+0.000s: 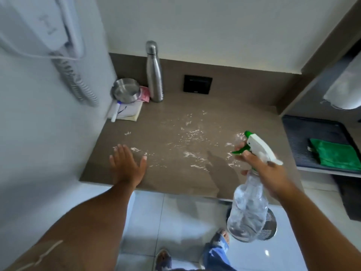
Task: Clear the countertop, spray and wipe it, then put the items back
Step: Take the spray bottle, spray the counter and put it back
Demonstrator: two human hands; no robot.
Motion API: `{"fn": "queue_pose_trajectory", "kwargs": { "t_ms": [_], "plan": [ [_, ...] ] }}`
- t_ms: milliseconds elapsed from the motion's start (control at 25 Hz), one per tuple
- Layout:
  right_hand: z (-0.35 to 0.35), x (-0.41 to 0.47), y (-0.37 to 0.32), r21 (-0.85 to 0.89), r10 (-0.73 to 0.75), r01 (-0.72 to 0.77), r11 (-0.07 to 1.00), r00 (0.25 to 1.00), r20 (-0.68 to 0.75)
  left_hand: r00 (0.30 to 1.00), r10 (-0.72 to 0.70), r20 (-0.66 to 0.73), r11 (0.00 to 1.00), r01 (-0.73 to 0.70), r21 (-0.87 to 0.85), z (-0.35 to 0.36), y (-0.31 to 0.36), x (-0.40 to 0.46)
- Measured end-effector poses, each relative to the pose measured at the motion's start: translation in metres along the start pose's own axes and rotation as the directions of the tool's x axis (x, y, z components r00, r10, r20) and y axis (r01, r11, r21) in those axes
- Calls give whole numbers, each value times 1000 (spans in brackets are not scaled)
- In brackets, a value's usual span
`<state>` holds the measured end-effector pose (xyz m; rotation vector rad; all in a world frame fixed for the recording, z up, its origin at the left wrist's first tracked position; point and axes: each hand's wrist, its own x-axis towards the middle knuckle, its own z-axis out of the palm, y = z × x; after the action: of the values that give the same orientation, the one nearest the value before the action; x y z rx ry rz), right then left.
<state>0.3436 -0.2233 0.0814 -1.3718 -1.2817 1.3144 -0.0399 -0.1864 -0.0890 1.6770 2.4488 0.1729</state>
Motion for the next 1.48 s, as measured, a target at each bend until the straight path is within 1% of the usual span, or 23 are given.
{"fn": "queue_pose_trajectory", "kwargs": {
  "t_ms": [80,160,240,320,400,480,520,560,600,680,760,880,1000,1240,1360,1400,1480],
  "plan": [
    [33,6,12,-90,63,-64,994,998,-16,1000,-3,6,1000,3,7,4,-4,2],
    [61,15,25,-189,169,-185,964,981,-97,1000,-13,8,1000,13,-23,5,-6,4],
    [85,21,34,-290,230,-270,918,959,-164,1000,-17,-5,999,17,-48,6,-6,6],
    [106,24,37,-361,225,-270,893,961,-163,1000,-9,-21,999,8,-50,6,-4,6],
    [121,23,37,-403,219,-231,886,973,-77,999,-2,-35,999,0,-54,5,-3,5],
    [131,21,35,-397,217,-185,899,975,38,999,2,-43,998,-4,-61,3,-2,4],
    [136,21,33,-389,209,-167,906,976,67,999,2,-40,998,-4,-56,2,-2,4],
    [139,20,32,-391,199,-162,906,978,58,999,3,-33,999,-4,-52,1,-2,3],
    [142,20,31,-396,188,-167,903,982,14,1000,4,-28,999,-5,-49,0,-2,3],
    [141,21,30,-412,166,-201,889,979,-120,1000,3,-29,999,-4,-45,0,-2,2],
    [132,20,31,-399,157,-232,887,965,-212,1000,1,-23,999,-2,-47,-1,-2,1],
    [111,15,33,-391,155,-245,887,956,-248,1000,2,-15,999,-3,-35,-1,-2,2],
    [97,12,30,-470,121,-271,840,938,-325,1000,0,-8,1000,-1,-30,-1,-2,1],
    [66,-8,28,-468,139,-414,781,845,-517,1000,7,-5,1000,-7,-22,0,-3,1],
    [62,-15,26,-482,133,-434,761,832,-538,1000,18,-12,1000,-18,-13,0,-4,1],
    [63,-17,26,-482,126,-417,770,841,-527,1000,20,-11,1000,-20,-5,0,-4,1],
    [68,-17,23,-479,105,-343,808,884,-456,999,29,-15,1000,-29,0,0,-5,1]
  ]
}}
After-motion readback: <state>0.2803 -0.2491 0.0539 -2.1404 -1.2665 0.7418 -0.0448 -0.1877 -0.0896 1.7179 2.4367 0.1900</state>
